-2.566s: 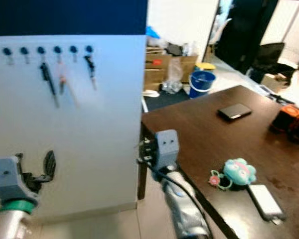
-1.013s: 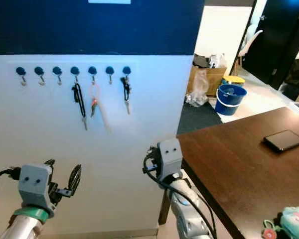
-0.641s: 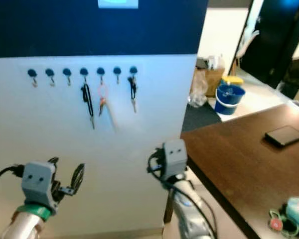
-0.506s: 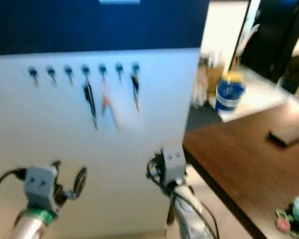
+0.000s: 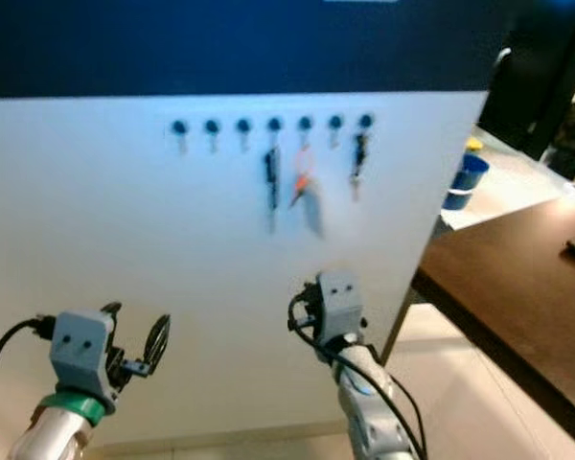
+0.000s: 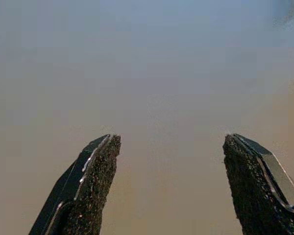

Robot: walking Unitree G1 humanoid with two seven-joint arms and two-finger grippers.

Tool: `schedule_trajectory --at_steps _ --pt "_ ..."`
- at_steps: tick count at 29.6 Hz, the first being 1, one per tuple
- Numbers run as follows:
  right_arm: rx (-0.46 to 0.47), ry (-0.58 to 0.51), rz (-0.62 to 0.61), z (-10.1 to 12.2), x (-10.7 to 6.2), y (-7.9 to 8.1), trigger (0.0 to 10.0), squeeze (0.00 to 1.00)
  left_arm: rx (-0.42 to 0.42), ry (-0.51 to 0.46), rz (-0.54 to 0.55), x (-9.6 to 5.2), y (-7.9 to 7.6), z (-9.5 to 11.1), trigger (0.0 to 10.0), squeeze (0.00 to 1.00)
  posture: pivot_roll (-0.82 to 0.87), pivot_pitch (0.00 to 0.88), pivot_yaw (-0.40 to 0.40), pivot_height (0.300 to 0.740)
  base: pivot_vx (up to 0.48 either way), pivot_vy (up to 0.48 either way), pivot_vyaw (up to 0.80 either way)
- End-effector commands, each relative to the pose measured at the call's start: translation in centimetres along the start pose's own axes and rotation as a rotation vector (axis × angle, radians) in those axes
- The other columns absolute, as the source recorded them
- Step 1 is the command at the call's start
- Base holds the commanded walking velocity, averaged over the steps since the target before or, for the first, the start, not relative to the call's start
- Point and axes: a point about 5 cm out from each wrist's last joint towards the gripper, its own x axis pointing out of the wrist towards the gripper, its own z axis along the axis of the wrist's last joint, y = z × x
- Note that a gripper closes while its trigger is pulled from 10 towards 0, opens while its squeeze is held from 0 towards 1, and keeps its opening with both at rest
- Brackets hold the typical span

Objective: Hang keys on a hook

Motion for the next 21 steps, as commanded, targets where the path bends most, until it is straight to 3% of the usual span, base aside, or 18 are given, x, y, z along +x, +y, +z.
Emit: schedule_trajectory --at_steps 1,21 --pt "-0.002 0.011 0.004 -0.30 -0.09 -0.03 10.0 0.00 0.001 -0.013 0.001 -0.10 -0.10 0.20 10.0 0.00 -0.19 0.001 0.088 0.740 0.000 0.000 0.00" --pt "0.002 0.009 0.006 -0.32 -0.07 0.11 10.0 0.00 0.020 -0.034 -0.007 -0.06 -0.33 0.49 10.0 0.00 -0.18 0.000 0.091 0.740 0.000 -0.456 0.00"
